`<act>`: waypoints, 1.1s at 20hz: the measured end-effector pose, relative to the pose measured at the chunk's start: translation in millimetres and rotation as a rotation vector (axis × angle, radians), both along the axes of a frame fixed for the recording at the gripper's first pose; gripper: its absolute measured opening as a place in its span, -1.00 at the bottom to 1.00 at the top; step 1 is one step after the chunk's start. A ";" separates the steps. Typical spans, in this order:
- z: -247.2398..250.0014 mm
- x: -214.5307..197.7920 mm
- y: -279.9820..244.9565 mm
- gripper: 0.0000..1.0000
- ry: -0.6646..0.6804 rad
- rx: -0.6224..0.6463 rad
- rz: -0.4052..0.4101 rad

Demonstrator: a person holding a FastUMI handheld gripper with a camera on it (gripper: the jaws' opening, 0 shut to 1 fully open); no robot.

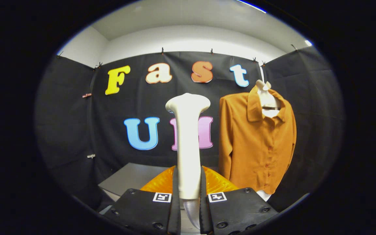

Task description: Iron the clothes twice with a garment steamer, once on the left side and once on the right side.

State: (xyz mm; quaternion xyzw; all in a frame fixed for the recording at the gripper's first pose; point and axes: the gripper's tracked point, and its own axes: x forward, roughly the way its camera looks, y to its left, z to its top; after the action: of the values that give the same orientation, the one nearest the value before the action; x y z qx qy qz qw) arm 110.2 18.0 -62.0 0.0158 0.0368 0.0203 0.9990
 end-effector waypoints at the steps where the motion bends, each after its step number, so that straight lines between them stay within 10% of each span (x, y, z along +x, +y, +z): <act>1: 12.5 -6.4 -10.6 -0.48 -0.038 -0.003 -0.021; 10: 38.7 -29.4 -93.8 -0.48 -0.183 0.020 -0.122; 22: -31.7 39.0 -183.4 -0.48 -0.105 0.046 -0.131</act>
State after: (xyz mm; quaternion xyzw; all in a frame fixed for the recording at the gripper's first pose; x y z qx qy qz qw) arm 149.3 -165.4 -93.7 0.0403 -0.0172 -0.0433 0.9981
